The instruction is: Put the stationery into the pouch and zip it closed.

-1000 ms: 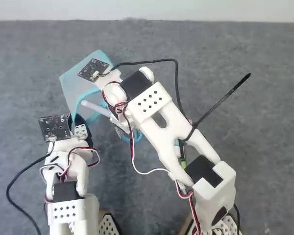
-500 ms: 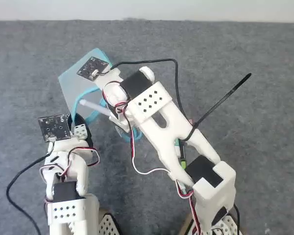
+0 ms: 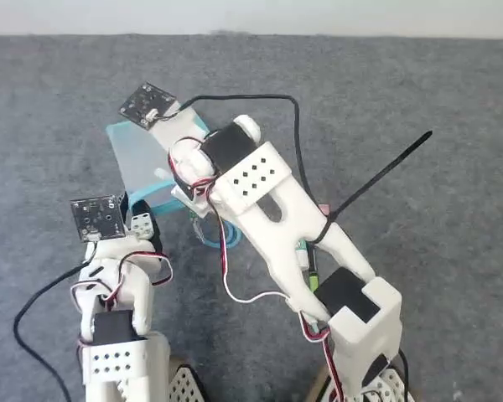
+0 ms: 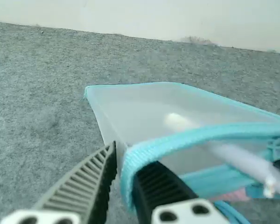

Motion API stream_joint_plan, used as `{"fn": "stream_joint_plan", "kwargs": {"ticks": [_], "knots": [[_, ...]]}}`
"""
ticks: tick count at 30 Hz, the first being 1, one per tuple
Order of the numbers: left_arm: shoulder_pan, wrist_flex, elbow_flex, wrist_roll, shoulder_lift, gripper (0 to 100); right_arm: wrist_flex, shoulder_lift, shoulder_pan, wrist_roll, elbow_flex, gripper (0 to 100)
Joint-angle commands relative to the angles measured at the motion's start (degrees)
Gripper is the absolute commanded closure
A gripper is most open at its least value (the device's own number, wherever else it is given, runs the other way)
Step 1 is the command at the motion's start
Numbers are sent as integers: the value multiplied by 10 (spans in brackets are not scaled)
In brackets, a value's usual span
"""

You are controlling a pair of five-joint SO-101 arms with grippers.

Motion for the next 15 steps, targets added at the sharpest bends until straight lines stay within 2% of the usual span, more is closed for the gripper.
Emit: {"fn": "stream_joint_plan", "kwargs": {"ticks": [1,9,15], "knots": [[8,-13,-10,4,-9,988,-11,-29,-4,-6,-28,894],[8,-14,-10,4,-9,988,24,-155,26,16,2,894],[8,-13,-10,4,-9,988,-3,-262,38,33,164,894]]}}
